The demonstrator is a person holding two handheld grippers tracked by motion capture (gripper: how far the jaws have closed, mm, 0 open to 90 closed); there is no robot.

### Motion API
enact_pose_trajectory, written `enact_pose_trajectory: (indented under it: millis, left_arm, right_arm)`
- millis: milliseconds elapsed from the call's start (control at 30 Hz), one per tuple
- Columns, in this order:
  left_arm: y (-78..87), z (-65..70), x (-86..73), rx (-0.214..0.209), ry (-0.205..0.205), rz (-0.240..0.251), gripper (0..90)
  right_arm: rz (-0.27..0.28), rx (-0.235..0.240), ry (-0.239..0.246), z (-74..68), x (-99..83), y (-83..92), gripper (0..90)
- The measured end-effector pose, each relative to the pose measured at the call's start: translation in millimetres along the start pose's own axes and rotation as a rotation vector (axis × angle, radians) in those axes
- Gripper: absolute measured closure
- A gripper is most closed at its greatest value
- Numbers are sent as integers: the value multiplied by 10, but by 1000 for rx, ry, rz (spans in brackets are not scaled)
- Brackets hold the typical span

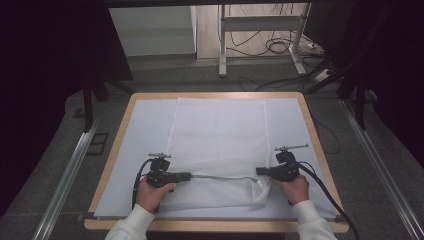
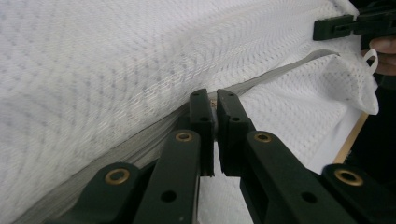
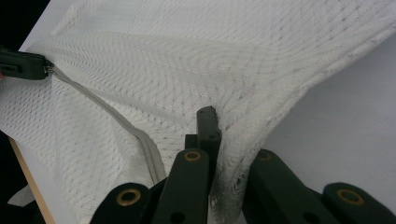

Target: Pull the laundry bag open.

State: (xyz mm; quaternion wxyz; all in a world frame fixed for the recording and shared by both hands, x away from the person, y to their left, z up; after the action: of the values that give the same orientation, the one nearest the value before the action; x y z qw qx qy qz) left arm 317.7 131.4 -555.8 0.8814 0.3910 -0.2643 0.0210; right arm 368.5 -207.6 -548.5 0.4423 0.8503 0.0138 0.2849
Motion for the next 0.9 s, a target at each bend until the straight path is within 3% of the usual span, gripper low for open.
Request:
enact_pose_trajectory:
  millis: [900]
  left_arm:
    - [201, -147, -146, 23, 24, 26, 866]
  right_arm:
    - [0, -5, 10, 2, 2, -2, 881]
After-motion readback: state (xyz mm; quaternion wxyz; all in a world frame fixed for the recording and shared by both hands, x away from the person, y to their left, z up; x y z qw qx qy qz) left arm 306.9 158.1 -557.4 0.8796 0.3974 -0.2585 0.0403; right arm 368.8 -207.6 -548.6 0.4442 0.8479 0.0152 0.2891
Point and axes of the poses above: each handheld gripper's, and its own axes: y roughly backward along the jaws, x roughly out of its top, z roughly to its right, the point moved 5 cm from there along -y, roughly forward along the jaws, and after that the axes turned 6 degrees about -z, right-handed, at the moved point
